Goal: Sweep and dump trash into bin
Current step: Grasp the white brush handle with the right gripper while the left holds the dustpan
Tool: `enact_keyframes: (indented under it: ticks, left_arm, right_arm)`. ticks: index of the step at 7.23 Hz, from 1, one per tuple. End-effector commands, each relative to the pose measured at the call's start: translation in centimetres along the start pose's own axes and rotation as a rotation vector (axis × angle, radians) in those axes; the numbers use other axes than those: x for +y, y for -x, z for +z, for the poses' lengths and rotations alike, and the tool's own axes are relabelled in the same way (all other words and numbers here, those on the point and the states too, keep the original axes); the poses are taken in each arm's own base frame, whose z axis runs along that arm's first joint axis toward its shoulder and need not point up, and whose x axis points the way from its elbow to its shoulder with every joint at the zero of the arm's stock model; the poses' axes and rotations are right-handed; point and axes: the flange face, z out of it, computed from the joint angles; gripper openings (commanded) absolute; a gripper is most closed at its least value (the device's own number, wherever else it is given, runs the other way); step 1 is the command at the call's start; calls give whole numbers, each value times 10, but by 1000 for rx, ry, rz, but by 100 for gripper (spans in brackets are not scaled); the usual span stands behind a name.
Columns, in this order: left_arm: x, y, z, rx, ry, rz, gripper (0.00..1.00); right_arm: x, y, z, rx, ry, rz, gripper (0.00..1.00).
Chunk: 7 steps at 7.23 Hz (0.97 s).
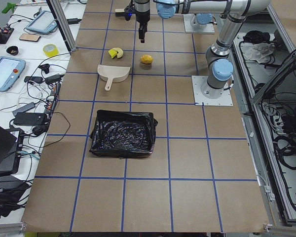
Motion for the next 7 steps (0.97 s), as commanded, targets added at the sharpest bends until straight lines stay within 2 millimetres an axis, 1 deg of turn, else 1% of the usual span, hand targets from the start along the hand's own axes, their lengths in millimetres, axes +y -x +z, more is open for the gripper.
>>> enact_keyframes:
  ticks: [1, 2, 3, 4, 5, 6, 7]
  left_arm:
    - [-33, 30, 49, -20, -13, 322, 100]
    - [-51, 40, 62, -68, -32, 544, 100]
    - [-60, 44, 74, -74, -33, 689, 100]
    - [-67, 48, 89, -57, -21, 735, 100]
    - [-83, 54, 97, -114, -76, 874, 100]
    - [-91, 59, 111, -89, -104, 958, 100]
    - [-90, 94, 126, -49, -127, 1040, 100]
  right_arm:
    - [-13, -85, 55, -14, 26, -62, 100]
    - [-21, -109, 90, -21, 38, -30, 100]
    - [-24, -113, 119, -36, 59, -18, 100]
    - [-22, -111, 145, -39, 62, -11, 100]
    - [-18, -107, 173, -38, 60, -9, 100]
    - [-14, -104, 199, -45, 70, -12, 100]
    - [-11, -101, 219, -64, 103, -17, 100]
